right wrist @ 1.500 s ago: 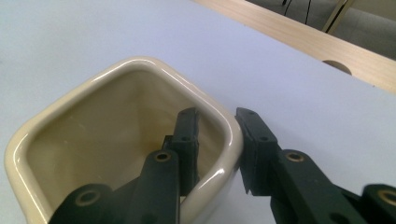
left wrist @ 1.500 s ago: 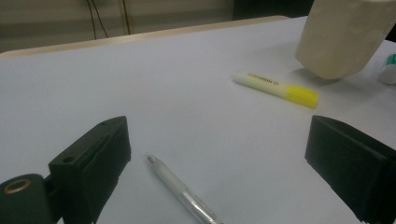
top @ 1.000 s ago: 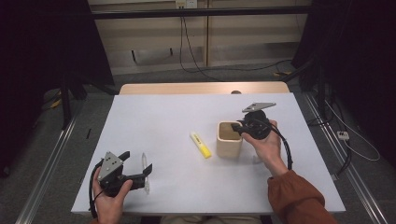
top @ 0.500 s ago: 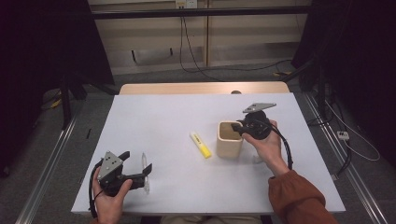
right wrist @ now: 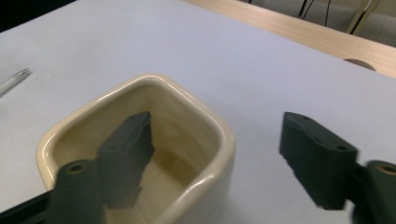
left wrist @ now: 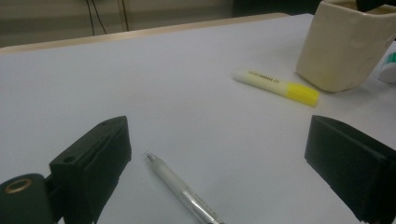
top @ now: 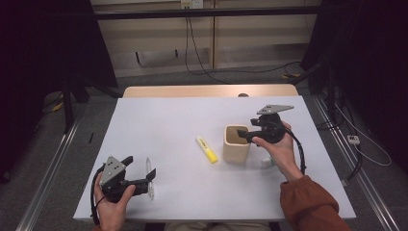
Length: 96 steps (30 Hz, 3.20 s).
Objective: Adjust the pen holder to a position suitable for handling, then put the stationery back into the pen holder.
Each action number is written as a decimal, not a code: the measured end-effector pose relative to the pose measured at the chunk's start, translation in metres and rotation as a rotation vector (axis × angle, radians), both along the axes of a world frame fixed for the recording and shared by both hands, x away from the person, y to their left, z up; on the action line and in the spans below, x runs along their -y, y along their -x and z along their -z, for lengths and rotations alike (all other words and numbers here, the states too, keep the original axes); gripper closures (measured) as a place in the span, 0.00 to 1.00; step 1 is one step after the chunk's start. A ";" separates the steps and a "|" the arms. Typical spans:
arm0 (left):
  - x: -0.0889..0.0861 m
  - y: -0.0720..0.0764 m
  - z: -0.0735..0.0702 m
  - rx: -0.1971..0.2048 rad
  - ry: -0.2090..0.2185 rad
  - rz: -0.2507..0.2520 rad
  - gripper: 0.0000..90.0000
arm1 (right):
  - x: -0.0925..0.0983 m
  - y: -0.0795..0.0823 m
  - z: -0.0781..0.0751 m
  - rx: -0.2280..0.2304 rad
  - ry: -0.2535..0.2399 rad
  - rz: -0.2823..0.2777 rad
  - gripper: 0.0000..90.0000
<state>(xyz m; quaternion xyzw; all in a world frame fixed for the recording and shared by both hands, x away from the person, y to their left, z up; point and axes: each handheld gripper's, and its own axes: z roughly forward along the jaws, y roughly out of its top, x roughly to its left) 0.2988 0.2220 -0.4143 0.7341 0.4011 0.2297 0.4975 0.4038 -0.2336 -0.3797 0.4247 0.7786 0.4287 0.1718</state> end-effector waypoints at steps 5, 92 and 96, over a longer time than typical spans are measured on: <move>0.000 0.000 0.000 -0.001 -0.004 0.001 0.08 | 0.010 0.005 -0.004 0.018 -0.048 -0.030 0.09; 0.001 -0.001 0.003 -0.021 -0.004 0.004 0.08 | 0.094 0.028 0.031 0.008 0.139 -0.378 0.15; 0.001 -0.002 0.003 -0.028 -0.008 0.006 0.08 | 0.091 0.026 0.029 0.003 0.205 -0.475 0.19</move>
